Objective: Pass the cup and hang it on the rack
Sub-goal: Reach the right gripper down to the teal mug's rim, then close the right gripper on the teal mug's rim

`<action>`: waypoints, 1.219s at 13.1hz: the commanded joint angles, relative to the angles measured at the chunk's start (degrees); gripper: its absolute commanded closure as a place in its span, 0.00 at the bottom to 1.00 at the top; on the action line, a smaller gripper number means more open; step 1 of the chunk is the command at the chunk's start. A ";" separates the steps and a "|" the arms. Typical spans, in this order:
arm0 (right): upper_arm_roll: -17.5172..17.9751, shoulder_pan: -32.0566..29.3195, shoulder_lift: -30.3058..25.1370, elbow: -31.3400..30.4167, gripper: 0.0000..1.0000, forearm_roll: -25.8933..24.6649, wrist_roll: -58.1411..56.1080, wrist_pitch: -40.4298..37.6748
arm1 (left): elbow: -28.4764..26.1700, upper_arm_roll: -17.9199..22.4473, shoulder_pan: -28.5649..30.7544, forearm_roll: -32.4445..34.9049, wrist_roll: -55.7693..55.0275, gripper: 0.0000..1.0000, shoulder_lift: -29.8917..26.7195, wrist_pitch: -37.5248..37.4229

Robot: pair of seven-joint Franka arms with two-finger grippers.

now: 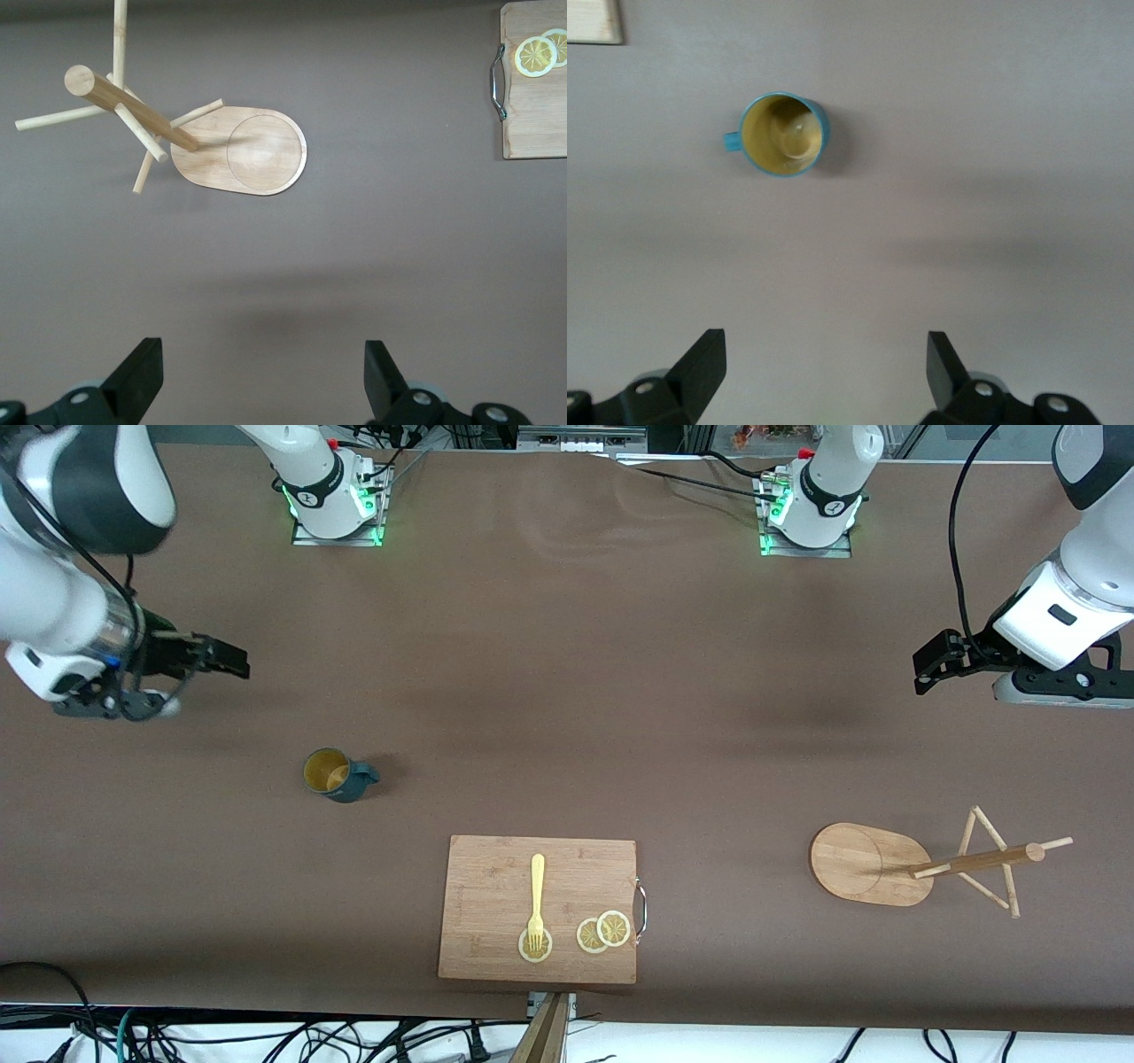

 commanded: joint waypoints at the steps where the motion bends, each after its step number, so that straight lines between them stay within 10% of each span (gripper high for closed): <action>1: -0.12 0.66 6.01 -0.46 0.00 -0.96 0.36 5.78 | -1.10 -0.43 -0.06 0.99 0.22 0.00 -1.43 -0.24; 13: -0.12 0.75 22.90 4.29 0.13 0.09 0.79 20.04 | -1.10 -0.70 -0.15 0.99 0.14 0.00 -1.52 -1.03; 16: -0.03 0.93 24.40 3.77 0.30 0.09 0.79 20.66 | -1.10 -0.87 -0.15 0.99 0.14 0.00 -1.52 -1.12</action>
